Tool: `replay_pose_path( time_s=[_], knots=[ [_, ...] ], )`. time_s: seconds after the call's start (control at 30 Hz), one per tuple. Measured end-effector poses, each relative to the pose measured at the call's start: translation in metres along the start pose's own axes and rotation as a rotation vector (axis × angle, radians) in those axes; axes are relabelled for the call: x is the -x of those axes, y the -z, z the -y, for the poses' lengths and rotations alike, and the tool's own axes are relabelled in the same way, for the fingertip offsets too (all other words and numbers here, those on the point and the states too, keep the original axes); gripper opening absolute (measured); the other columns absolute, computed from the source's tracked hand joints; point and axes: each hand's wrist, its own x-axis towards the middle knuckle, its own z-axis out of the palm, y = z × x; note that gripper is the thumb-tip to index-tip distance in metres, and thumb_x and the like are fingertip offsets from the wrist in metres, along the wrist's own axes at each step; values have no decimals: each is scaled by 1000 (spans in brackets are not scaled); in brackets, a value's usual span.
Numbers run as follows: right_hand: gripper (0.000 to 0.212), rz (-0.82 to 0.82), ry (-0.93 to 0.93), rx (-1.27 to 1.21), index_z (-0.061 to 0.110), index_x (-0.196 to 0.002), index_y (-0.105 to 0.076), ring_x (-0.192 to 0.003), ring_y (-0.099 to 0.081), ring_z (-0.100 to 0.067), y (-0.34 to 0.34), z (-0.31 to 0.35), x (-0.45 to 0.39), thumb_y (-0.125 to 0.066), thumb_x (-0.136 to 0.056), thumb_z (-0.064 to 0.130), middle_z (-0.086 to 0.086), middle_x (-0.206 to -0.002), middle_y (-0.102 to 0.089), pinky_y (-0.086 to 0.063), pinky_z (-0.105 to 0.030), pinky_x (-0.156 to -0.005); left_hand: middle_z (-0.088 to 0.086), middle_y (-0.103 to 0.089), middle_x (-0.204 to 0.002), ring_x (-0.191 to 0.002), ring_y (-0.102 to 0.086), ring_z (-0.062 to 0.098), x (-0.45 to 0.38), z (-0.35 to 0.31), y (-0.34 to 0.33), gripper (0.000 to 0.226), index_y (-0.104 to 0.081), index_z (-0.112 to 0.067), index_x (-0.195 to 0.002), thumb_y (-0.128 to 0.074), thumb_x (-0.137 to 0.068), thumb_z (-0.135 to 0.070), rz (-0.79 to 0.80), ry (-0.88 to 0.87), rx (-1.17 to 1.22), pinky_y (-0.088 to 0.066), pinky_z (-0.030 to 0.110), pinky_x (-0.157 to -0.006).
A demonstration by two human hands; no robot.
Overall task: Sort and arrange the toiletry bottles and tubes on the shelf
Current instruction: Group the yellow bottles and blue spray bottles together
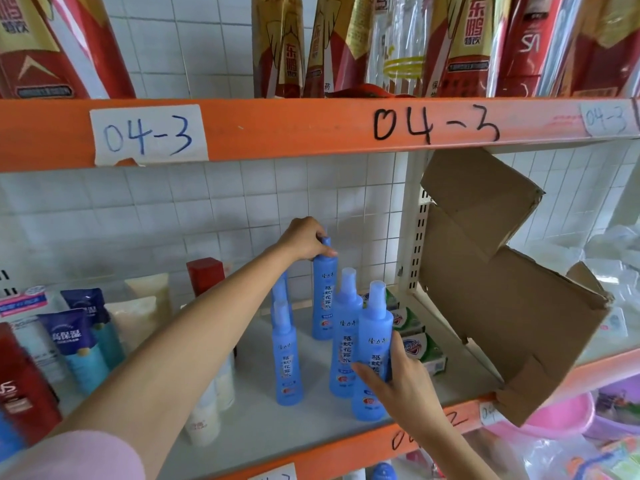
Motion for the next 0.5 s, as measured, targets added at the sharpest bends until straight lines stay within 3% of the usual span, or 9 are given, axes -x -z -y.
replay_pose_path(
  time_s=[0.1, 0.27, 0.4, 0.5],
  knots=[
    [52, 2, 6, 7, 27, -125, -35, -71, -70, -5, -1, 0, 0, -58, -83, 48, 16, -92, -66, -57, -32, -63, 19, -66, -86, -74, -62, 23, 1, 2, 1, 33, -64, 8, -91, -78, -73, -17, -16, 5, 16, -56, 41, -80],
    [44, 13, -2, -32, 34, -116, -32, -66, -70, -8, 0, 3, 2, -58, -83, 48, 23, -84, -61, -57, -33, -59, 13, -63, -76, -64, -60, 20, 2, 1, -4, 28, -64, 9, -83, -77, -73, -14, -48, 2, 64, -56, 37, -75],
    [42, 12, -15, -68, 37, -114, -32, -68, -70, -5, 1, 2, 3, -59, -83, 46, 22, -90, -62, -57, -30, -60, 23, -70, -86, -81, -69, 33, -2, -1, -9, 33, -64, 10, -83, -78, -72, -17, -42, 12, 70, -57, 44, -77],
    [40, 14, -13, -76, 35, -112, -33, -69, -70, -6, 2, 3, 4, -59, -84, 45, 19, -94, -63, -58, -30, -60, 19, -67, -77, -70, -63, 26, -6, -2, -11, 29, -64, 6, -76, -78, -72, -20, -27, 1, 8, -56, 41, -76]
  ],
)
